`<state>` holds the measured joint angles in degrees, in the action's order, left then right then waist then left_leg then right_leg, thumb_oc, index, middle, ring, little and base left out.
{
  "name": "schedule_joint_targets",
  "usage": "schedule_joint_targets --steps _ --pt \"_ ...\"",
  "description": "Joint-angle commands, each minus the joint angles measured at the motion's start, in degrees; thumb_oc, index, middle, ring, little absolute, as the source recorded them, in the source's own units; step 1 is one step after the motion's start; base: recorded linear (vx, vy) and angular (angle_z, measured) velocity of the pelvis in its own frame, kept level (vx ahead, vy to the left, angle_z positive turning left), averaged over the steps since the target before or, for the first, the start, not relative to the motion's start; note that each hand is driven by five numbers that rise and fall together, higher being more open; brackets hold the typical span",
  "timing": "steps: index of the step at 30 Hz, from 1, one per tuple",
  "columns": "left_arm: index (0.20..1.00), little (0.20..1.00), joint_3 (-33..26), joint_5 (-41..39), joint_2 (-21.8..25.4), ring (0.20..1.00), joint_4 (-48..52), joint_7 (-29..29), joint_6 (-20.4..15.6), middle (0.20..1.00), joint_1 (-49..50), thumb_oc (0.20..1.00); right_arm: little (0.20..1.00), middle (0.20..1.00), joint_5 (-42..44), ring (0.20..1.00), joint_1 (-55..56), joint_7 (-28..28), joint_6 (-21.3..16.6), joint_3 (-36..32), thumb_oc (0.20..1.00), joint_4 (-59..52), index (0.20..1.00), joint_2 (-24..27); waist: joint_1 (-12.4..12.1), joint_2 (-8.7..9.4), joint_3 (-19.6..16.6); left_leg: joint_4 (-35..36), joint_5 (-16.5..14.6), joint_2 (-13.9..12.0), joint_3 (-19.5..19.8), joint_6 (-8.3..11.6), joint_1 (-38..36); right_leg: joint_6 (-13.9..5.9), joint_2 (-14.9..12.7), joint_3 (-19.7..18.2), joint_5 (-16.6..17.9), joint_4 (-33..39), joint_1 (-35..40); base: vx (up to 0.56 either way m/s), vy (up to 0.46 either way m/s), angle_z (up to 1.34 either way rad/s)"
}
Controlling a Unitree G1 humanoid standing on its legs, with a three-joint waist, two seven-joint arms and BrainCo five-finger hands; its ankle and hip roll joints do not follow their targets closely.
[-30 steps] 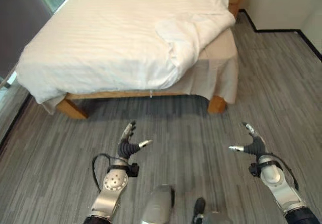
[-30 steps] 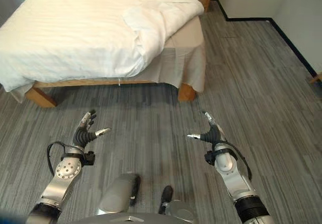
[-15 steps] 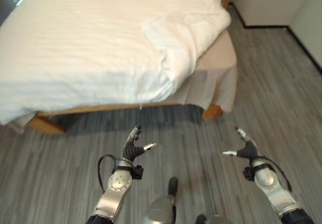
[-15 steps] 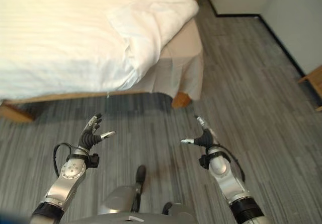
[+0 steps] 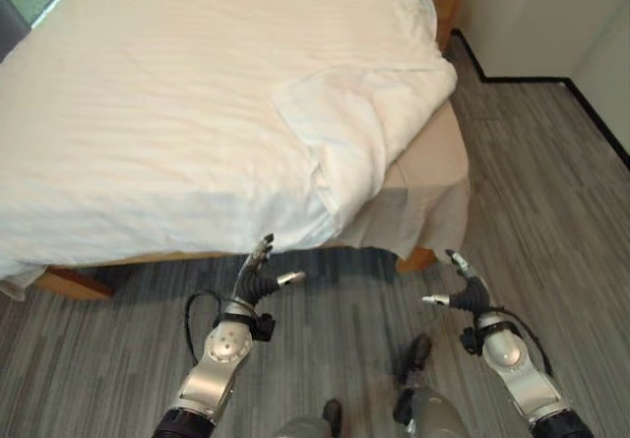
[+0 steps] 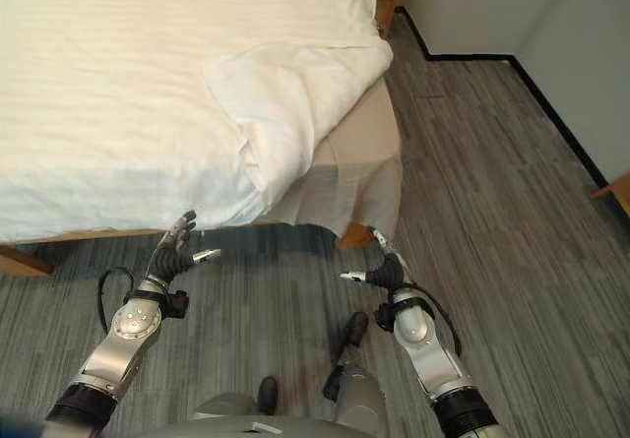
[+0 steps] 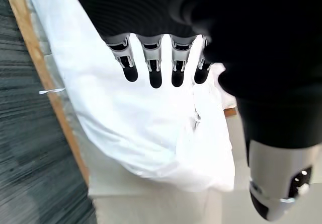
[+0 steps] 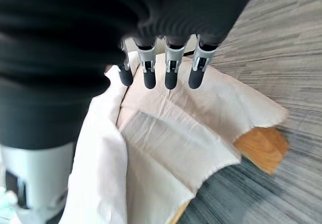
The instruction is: Making the bed.
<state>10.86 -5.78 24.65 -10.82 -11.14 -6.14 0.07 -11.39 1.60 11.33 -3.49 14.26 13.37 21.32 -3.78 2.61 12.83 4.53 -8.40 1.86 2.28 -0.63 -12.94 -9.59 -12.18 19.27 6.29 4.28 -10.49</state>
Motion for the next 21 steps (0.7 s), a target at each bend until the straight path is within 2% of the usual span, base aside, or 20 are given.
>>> schedule_joint_targets --steps 1,2,4,5,6,7,8,9,10,11,13,14,15,16,17,21 --pt "1.0 1.0 -1.4 4.2 1.7 1.0 3.9 -3.0 -3.3 1.0 -3.6 1.0 1.0 1.0 -1.9 1.0 -2.1 1.0 -1.9 -0.6 1.0 -1.9 1.0 1.4 0.1 -1.37 -1.0 -1.2 -1.7 -9.5 -2.2 5.11 -1.6 -0.8 2.5 0.1 0.2 -0.6 4.6 0.42 -0.146 0.36" --pt "1.0 1.0 -1.5 4.6 1.8 1.0 4.0 -3.5 -3.3 1.0 -3.9 1.0 1.0 1.0 -2.0 1.0 -2.0 1.0 -2.0 -0.5 1.0 -1.6 1.0 1.7 0.2 -1.77 -1.4 -3.2 -0.5 -10.0 -2.2 5.57 -1.3 -0.11 3.0 0.2 -0.1 -0.4 5.5 0.36 -0.162 0.16" --pt "1.0 1.0 -2.9 5.7 2.5 1.0 5.2 -5.0 -3.5 1.0 -5.3 1.0 1.0 1.0 -1.3 1.0 -1.9 1.3 -3.0 -0.6 1.0 -1.7 1.0 2.7 -0.1 -2.42 -1.5 -12.8 3.5 -10.9 -1.9 7.35 2.0 1.58 4.7 0.9 -2.0 0.7 8.7 0.32 -0.186 -0.01" --pt "1.0 1.0 -3.0 6.3 3.1 1.0 5.6 -6.0 -3.4 1.0 -6.6 1.0 1.0 1.0 0.0 1.0 -1.8 1.2 -3.5 -0.5 1.0 -2.2 1.0 3.1 -0.6 -2.36 -0.8 -19.7 5.9 -11.0 -1.4 7.67 5.1 2.66 5.0 1.0 -3.2 0.7 10.1 0.26 -0.195 -0.21" --pt "1.0 1.0 -3.3 6.8 3.4 1.0 5.6 -6.8 -3.3 1.0 -7.8 1.0 1.0 1.0 0.9 1.0 -1.8 1.0 -3.6 -0.5 1.0 -2.7 1.0 3.5 -0.7 -1.36 -0.3 -25.1 7.3 -10.3 -1.4 7.19 8.0 3.29 4.3 1.1 -3.7 0.7 10.8 0.24 -0.18 -0.38" --pt "1.0 1.0 -4.0 8.1 4.3 1.0 5.0 -8.7 -2.9 1.0 -9.9 1.0 1.0 1.0 1.8 1.0 -1.8 0.7 -3.9 -0.6 1.0 -3.1 1.0 4.2 -0.9 -0.37 0.6 -30.3 6.8 -10.3 -2.4 6.38 11.9 4.02 3.8 1.5 -4.8 0.7 11.9 0.27 -0.127 -0.4" --pt "1.0 1.0 -5.2 9.2 5.2 1.0 4.2 -10.4 -2.1 1.0 -11.4 1.0 1.0 1.0 2.2 1.0 -1.7 0.2 -3.7 -0.5 1.0 -3.1 1.0 4.9 -1.5 0.08 1.4 -31.5 4.4 -9.8 -3.7 5.71 14.1 4.23 3.9 1.2 -5.8 0.7 13.1 0.3 -0.057 -0.25" --pt "1.0 1.0 -6.0 10.4 5.6 1.0 3.6 -11.3 -1.6 1.0 -12.6 1.0 1.0 1.0 1.8 1.0 -1.7 -0.2 -3.5 -0.3 1.0 -2.9 1.0 5.5 -2.0 0.52 1.8 -31.0 2.1 -8.7 -4.4 5.14 15.9 3.96 3.6 1.0 -6.4 0.7 13.8 0.35 0.025 -0.02" --pt "1.0 1.0 -7.2 12.9 7.1 1.0 1.8 -13.2 -0.1 1.0 -14.5 1.0 1.0 1.0 1.5 1.0 -1.8 -0.8 -3.3 0.1 1.0 -2.5 1.0 6.2 -2.6 0.85 2.0 -28.1 -0.8 -6.5 -4.8 4.21 17.8 3.42 3.4 0.8 -6.8 0.7 14.3 0.31 0.095 -0.11" --pt "1.0 1.0 -8.2 15.4 7.9 1.0 0.8 -14.5 1.1 1.0 -15.5 1.0 1.0 1.0 1.2 1.0 -1.9 -1.1 -3.2 0.1 1.0 -2.2 1.0 6.5 -2.8 0.76 1.9 -25.1 -1.7 -5.1 -4.8 3.91 18.6 3.02 3.5 0.3 -7.3 0.7 14.7 0.31 0.157 -0.19" --pt "1.0 1.0 -10.4 21.3 10.6 1.0 -0.7 -17.5 3.9 1.0 -17.6 1.0 1.0 1.0 1.1 1.0 -2.1 -1.4 -3.3 0.1 1.0 -1.0 1.0 6.6 -3.5 0.1 1.3 -13.3 2.5 -3.3 -3.6 4.08 18.3 2.34 4.8 -0.5 -8.3 0.7 15.2 0.25 0.175 -0.35" --pt "1.0 1.0 -11.1 23.2 11.5 1.0 -1.0 -18.6 4.8 1.0 -17.6 1.0 1.0 1.0 1.5 1.0 -1.7 -0.7 -3.5 -0.5 1.0 -0.5 1.0 6.6 -3.8 -0.53 1.4 -9.3 6.8 -4.4 -3.4 4.51 20.3 1.99 5.6 -0.6 -9.2 0.7 16.2 0.3 0.115 -0.48" --pt "1.0 1.0 -12.7 24.2 12.1 1.0 -2.1 -18.8 6.2 1.0 -17.6 1.0 1.0 1.0 1.8 1.0 -1.5 -1.1 -3.2 -1.1 1.0 0.3 1.0 6.3 -3.9 -0.52 0.5 -5.6 6.4 -4.7 -2.8 4.54 17.9 2.36 6.3 -0.8 -10.3 0.7 17.6 0.21 0.072 -0.42" --pt "1.0 1.0 -12.8 24.2 12.1 1.0 -2.0 -18.8 6.2 1.0 -17.6 1.0 1.0 1.0 1.8 1.0 -1.5 -1.1 -3.2 -1.1 1.0 0.3 1.0 6.3 -3.9 -0.5 0.6 -5.1 6.9 -4.6 -2.8 4.51 17.8 2.37 6.3 -0.8 -10.1 0.7 17.6 0.28 0.068 -0.32" --pt "1.0 1.0 -14.2 23.9 13.0 1.0 -3.2 -20.4 7.1 1.0 -17.8 1.0 1.0 1.0 2.3 1.0 0.9 -1.5 -3.2 -1.7 1.0 0.7 1.0 5.5 -3.1 -0.32 0.5 -2.7 8.9 -4.9 -2.7 4.22 16.3 2.61 6.3 -0.5 -10.4 -2.2 17.9 0.17 0.11 -0.22" --pt "1.0 1.0 -19.5 22.7 15.2 1.0 -5.5 -22.8 8.8 1.0 -16.2 1.0 1.0 1.0 3.3 1.0 1.8 -1.6 -2.7 -2.5 1.0 2.2 1.0 3.6 -2.4 0.04 0.7 0.0 8.5 -4.2 -2.2 3.31 12.5 1.42 5.2 -1.7 -10.9 -9.0 14.9 0.13 0.104 -0.07"
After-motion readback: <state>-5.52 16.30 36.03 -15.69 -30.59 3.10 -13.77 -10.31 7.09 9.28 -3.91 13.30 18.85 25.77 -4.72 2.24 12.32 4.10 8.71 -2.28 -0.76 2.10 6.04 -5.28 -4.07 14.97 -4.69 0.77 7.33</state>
